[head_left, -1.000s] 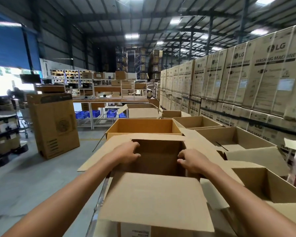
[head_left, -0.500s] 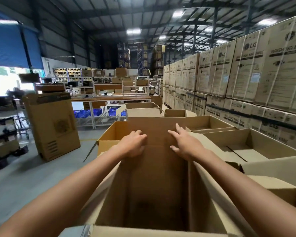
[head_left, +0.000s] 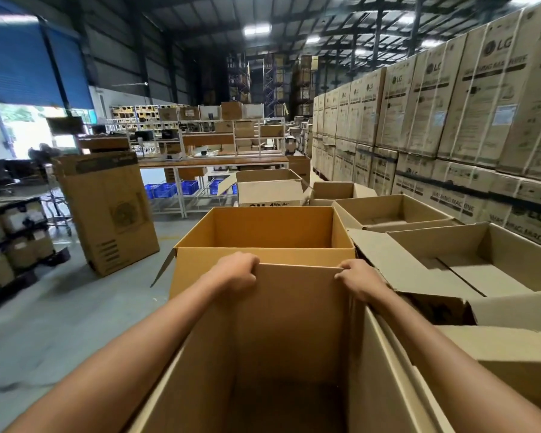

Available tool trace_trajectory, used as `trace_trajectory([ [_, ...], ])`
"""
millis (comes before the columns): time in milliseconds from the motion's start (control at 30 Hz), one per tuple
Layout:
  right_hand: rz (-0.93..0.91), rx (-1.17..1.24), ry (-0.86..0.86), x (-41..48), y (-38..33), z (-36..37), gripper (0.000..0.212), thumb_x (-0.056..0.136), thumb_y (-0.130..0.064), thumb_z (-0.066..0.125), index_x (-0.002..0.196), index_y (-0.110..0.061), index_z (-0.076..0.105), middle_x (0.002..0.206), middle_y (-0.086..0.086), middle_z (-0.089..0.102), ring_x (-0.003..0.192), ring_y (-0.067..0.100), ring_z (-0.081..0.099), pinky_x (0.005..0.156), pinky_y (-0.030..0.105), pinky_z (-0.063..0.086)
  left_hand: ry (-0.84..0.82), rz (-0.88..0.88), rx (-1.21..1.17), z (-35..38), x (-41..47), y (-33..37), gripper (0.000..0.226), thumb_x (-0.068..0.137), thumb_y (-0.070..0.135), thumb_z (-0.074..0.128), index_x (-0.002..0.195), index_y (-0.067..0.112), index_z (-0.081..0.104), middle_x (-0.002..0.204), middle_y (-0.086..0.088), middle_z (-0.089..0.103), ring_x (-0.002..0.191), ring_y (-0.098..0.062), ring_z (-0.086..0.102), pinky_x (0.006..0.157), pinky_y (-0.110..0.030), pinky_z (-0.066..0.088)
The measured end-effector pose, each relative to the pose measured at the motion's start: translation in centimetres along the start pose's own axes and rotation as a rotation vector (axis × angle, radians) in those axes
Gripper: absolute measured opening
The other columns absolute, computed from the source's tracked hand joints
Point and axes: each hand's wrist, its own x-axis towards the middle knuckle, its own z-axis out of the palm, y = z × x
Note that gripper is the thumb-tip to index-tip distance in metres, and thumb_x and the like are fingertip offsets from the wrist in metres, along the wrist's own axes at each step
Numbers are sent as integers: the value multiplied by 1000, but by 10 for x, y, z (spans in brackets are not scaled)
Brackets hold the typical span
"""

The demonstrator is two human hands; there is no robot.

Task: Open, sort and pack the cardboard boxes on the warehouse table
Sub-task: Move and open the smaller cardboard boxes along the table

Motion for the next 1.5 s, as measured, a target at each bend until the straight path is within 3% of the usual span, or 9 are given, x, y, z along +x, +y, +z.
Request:
trace_trajectory([
  [100,38,114,56,-3,2,3,23,96,-8,52,108,-12,72,116,9,67,103,23,56,89,32,46,67,-24,-54,-1,-9,-4,5,91,21,60,95,20,63,104,-1,67,91,-18,62,79,-37,56],
  [267,57,239,228,-27,-2,-8,21,95,-15,56,106,-15,74,117,7,70,103,22,57,92,32,46,204,-110,-371,-15,-32,-8,19,98,26,59,113,16,64,119,-4,65,103,-17,59,77,-25,50],
  [467,-19,11,146,-79,-10,-24,43,94,-31,64,134,-14,61,135,8,63,124,28,57,102,38,44,103,-103,-357,-23,-74,-4,58,96,28,62,147,12,40,149,-10,48,133,-26,48,106,-35,42],
  [700,-127,-112,122,-184,-37,-24,52,95,-31,65,144,-21,51,145,3,55,130,23,52,103,37,45,55,-7,-248,-32,-148,12,57,96,33,63,146,12,44,149,-9,47,133,-24,47,105,-34,41],
  [933,-109,-204,152,-292,-48,-20,52,95,-45,62,141,-21,55,145,2,55,132,21,51,105,37,43,37,18,-238,-28,-241,17,40,99,44,55,127,18,66,127,-1,65,110,-15,60,77,-22,44],
  [1100,-146,-276,155,-356,-51,-11,57,94,-56,56,139,-22,55,142,1,56,130,20,50,107,40,43,44,46,-332,-33,-294,20,46,103,48,44,119,13,69,119,-5,67,103,-18,61,87,-31,48],
  [1200,-171,-292,159,-382,-56,-6,62,93,-55,59,144,-21,50,144,2,53,131,21,49,106,42,44,101,113,-342,-32,-320,22,48,102,48,45,134,14,59,136,-9,59,120,-22,55,101,-37,45],
  [1300,-216,-302,180,-409,-65,-4,67,92,-54,61,147,-20,45,150,3,48,137,23,45,109,42,40,185,158,-301,-29,-350,25,63,99,53,46,153,23,32,161,-9,28,148,-29,26,118,-52,28],
  [1500,-331,-187,282,-469,-80,6,74,91,-54,64,152,-22,37,159,4,37,147,24,33,115,47,36,435,258,-273,-36,-420,33,66,99,53,46,155,25,26,163,-9,23,150,-29,20,118,-55,27],
])
